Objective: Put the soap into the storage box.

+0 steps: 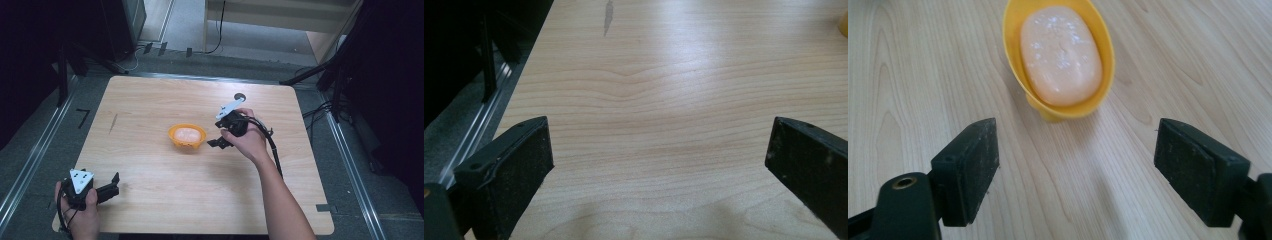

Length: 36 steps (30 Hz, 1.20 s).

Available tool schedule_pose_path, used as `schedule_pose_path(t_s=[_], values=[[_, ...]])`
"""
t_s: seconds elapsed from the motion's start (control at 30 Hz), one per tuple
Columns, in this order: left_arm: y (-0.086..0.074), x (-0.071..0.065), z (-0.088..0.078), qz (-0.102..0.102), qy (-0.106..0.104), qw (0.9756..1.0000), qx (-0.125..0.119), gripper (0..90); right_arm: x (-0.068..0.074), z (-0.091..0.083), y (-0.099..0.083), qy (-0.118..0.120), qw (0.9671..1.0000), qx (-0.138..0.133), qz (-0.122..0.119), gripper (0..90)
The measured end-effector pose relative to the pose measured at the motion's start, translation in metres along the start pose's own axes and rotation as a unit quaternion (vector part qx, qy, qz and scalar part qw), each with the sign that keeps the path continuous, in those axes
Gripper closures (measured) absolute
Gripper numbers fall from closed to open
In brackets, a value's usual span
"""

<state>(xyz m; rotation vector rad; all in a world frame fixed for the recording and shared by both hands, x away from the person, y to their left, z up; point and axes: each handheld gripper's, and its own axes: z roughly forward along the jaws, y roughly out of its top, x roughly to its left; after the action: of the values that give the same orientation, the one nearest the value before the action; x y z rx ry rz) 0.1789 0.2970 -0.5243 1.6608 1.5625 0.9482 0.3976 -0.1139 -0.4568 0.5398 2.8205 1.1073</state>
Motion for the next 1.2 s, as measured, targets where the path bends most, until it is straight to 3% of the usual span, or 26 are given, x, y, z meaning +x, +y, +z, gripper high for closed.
schedule_pose_path(t_s=[0.03, 0.3, 0.57, 0.9, 1.2], values=[[0.0, 0.0, 0.0, 0.0, 0.0, 1.0, 0.0, 0.0, -0.001, -0.006, -0.008, -0.007, 0.9999, -0.006, 0.011, 13.6], [0.0, -0.001, 0.0, 0.003, 0.002, 1.0, 0.0, 0.0, 0.002, -0.017, -0.033, -0.016, 0.9992, -0.01, 0.036, 12.9], [0.0, -0.002, 0.0, 0.005, 0.003, 1.0, 0.003, 0.0, 0.007, -0.029, -0.073, -0.029, 0.9968, -0.01, 0.074, 11.7], [0.0, -0.001, 0.001, 0.004, 0.002, 1.0, 0.001, 0.0, 0.018, -0.035, -0.103, -0.026, 0.9954, -0.027, 0.088, 10.0], [0.0, -0.002, 0.0, 0.004, 0.002, 1.0, 0.001, 0.0, 0.03, -0.04, -0.128, -0.043, 0.9941, -0.029, 0.096, 9.8]])
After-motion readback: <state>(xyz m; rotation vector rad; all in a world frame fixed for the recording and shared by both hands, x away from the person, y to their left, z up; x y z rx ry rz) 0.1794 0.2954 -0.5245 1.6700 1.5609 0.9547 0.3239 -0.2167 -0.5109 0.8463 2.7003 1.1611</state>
